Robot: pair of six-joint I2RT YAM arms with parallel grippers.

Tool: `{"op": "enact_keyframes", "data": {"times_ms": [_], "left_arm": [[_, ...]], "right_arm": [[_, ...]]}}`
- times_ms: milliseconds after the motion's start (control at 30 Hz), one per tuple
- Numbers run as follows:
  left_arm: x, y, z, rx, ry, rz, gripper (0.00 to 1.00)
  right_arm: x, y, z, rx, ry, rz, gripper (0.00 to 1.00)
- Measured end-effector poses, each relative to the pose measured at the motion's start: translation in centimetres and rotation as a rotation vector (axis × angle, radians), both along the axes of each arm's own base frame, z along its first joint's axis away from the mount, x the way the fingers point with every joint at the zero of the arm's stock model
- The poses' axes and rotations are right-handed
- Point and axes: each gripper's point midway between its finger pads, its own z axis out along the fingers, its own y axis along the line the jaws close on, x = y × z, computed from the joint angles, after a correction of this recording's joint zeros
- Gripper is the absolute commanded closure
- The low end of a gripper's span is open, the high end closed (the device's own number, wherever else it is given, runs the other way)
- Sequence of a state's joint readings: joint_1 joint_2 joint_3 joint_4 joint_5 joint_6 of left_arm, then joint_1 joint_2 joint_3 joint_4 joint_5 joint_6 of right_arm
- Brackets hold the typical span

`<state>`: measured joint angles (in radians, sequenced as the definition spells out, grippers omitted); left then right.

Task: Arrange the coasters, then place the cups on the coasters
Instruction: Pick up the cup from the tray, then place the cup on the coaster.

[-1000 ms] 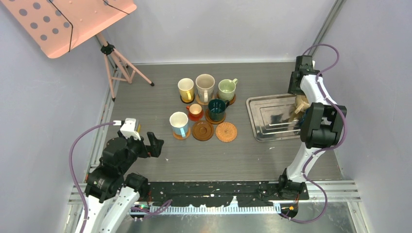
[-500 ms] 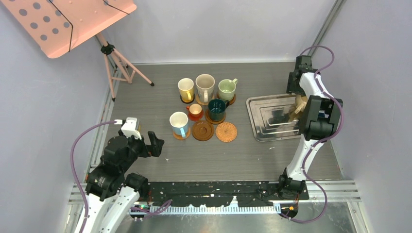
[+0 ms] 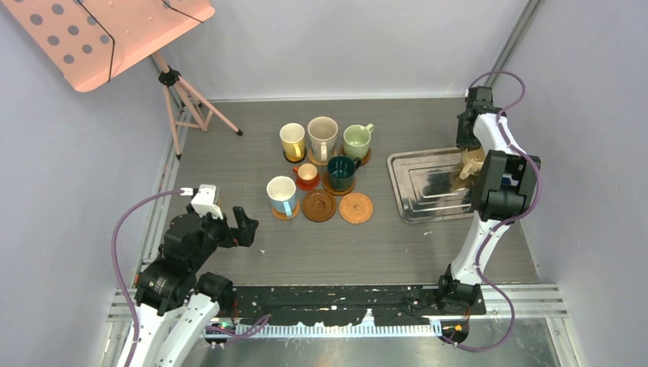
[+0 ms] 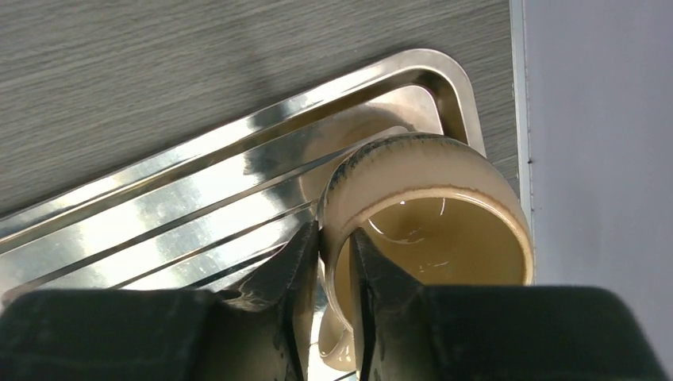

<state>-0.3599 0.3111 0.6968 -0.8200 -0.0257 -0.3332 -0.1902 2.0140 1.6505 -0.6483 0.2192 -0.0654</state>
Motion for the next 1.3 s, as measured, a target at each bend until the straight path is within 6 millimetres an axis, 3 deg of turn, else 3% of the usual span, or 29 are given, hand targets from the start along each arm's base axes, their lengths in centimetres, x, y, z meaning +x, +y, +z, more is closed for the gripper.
{"op": "enact_keyframes", "data": {"times_ms": [200, 433, 633, 1000, 1100, 1300], "left_arm": [[0.0, 0.0, 0.0, 0.0, 0.0, 0.0, 0.01], [0.0, 0.0, 0.0, -0.001, 0.0, -0.001, 0.01], [0.0, -0.1, 0.0, -0.002, 0.0, -0.004, 0.01], [-0.1, -0.1, 0.2, -0.006, -0.009, -0.005, 0.01], [-0.1, -0.1, 0.2, -0.007, -0.011, -0.005, 0.01], [-0.2, -0.2, 0.3, -0.011, -0.013, -0.012, 0.01]], "right_arm": [[0.1, 0.7, 0.4, 0.031, 0.002, 0.031, 0.93], [0.3, 2.1, 0.6, 0.097, -0.01, 0.049, 0.95], [-1.0, 4.5, 2.5, 0.134, -0.034, 0.067, 0.94], [-5.0, 14.3, 10.0, 0.16, -0.152, 0.203, 0.95], [-7.0, 17.0, 10.5, 0.168, -0.156, 0.245, 0.95], [-13.1, 22.3, 9.8, 0.229, -0.125, 0.344, 0.95]]}}
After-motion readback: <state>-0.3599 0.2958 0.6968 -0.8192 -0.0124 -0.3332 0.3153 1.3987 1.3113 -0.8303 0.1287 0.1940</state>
